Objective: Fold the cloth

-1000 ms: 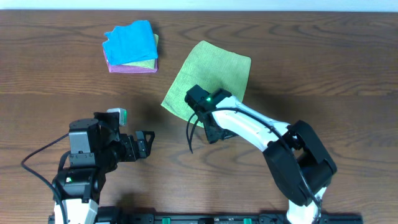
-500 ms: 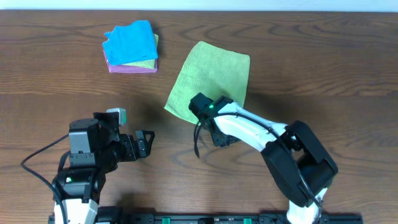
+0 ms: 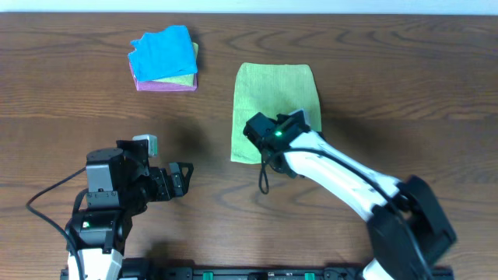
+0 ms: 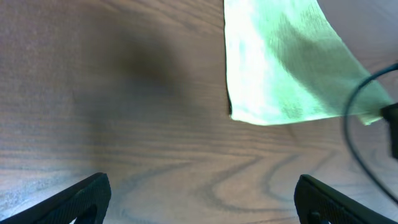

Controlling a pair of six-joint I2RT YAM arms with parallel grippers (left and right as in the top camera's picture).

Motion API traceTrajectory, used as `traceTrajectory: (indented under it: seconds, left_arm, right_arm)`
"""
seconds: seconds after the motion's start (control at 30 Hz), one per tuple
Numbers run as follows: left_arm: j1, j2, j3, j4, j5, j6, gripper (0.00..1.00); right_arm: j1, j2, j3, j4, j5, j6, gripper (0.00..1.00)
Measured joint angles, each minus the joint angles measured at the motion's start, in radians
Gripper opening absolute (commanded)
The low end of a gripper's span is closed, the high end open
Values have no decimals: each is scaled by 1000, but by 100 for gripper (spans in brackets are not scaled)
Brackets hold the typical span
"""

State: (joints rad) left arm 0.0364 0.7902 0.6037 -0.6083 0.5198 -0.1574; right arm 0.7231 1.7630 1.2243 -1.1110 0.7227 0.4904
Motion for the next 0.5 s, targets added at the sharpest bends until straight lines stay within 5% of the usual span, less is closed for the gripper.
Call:
traceTrajectory:
  seconds: [0.5]
  left_arm:
    - [0, 0, 0, 31, 0, 0, 95]
  right_arm:
    - [27, -23, -1, 289, -213, -666, 1]
